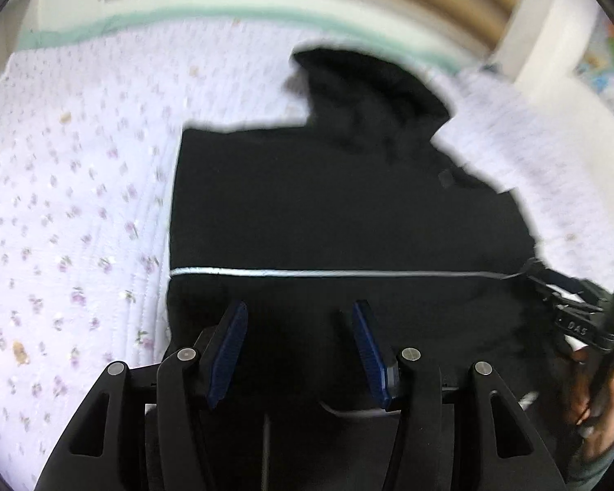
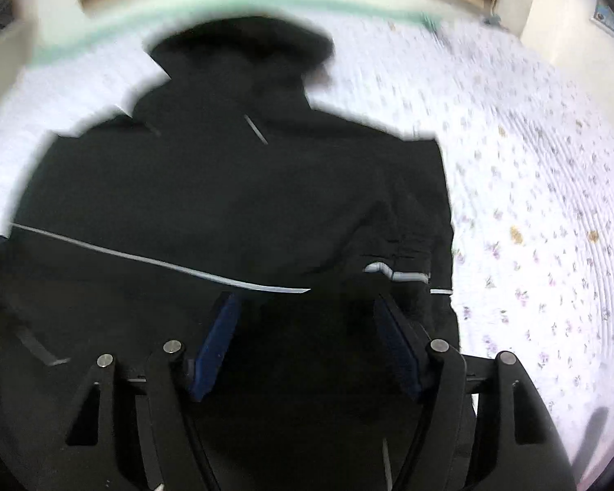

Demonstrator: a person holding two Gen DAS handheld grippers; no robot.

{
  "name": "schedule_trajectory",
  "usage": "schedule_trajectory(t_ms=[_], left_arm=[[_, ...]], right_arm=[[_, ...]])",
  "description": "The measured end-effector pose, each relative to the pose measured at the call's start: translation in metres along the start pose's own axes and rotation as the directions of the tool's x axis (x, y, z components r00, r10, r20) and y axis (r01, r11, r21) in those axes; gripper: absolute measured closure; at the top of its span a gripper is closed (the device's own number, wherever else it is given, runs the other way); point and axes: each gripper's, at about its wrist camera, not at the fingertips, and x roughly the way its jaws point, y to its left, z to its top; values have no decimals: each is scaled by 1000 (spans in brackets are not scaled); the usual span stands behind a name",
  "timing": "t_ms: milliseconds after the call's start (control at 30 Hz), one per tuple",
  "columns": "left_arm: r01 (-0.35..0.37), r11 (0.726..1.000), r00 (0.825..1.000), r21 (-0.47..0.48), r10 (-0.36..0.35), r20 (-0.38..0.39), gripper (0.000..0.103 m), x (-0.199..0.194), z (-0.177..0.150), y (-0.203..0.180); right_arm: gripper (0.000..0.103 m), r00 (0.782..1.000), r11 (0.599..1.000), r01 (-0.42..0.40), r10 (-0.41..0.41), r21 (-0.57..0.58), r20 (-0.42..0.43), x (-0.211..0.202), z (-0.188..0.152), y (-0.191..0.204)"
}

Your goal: Fold large clothes

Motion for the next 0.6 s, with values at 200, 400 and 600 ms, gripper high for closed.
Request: schedule_trajectory(t_ms=[200,400,600], left_arm=[[-1,994,988,-108,-16,-150,49,48,-17,33],[52,996,994,-77,-58,-91,49,33,-23,37],[114,993,990,-20,-116,-86,49,-25,12,28]], right_arm=[[31,994,998,57,-61,-38,-90,28,-18,-2],[27,998,998,30,-33,-50,-53,30,-31,-3],[32,988,994,-86,93,60,-124,-8,-3,-31]])
